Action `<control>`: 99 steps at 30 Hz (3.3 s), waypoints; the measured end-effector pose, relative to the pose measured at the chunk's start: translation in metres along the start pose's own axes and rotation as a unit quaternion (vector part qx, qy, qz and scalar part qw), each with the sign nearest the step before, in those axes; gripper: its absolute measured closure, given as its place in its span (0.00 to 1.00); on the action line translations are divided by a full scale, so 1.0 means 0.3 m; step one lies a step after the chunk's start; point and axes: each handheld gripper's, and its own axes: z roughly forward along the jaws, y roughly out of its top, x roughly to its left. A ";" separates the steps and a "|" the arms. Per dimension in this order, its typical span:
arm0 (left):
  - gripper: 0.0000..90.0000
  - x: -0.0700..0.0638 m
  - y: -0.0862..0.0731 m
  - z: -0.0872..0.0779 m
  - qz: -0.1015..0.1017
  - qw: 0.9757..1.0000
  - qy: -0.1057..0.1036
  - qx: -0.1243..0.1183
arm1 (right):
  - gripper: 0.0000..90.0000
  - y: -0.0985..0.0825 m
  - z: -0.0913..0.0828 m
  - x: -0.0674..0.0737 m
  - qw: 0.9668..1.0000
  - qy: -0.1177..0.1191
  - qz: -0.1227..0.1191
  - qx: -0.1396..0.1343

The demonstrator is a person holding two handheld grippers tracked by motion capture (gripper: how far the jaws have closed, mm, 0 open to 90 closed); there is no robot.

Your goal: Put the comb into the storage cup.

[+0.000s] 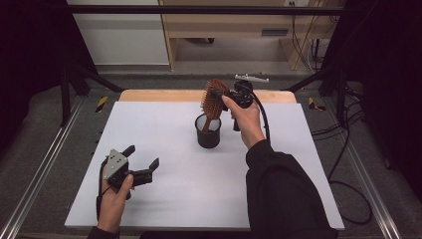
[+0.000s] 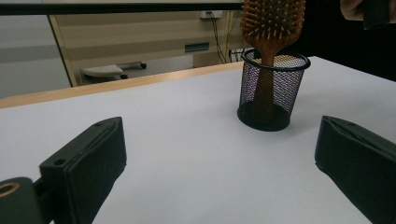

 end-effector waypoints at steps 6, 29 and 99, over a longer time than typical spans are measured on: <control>0.03 0.000 0.001 0.000 -0.001 1.000 -0.002 -0.001 | 0.53 -0.004 0.006 -0.020 1.000 0.000 0.009 -0.002; 0.03 -0.003 0.000 0.003 0.000 1.000 -0.005 0.002 | 0.47 -0.005 0.001 -0.041 1.000 0.003 0.009 0.007; 0.03 0.000 0.002 0.000 0.000 1.000 -0.006 0.000 | 0.12 -0.030 0.037 -0.020 0.998 -0.022 -0.009 0.051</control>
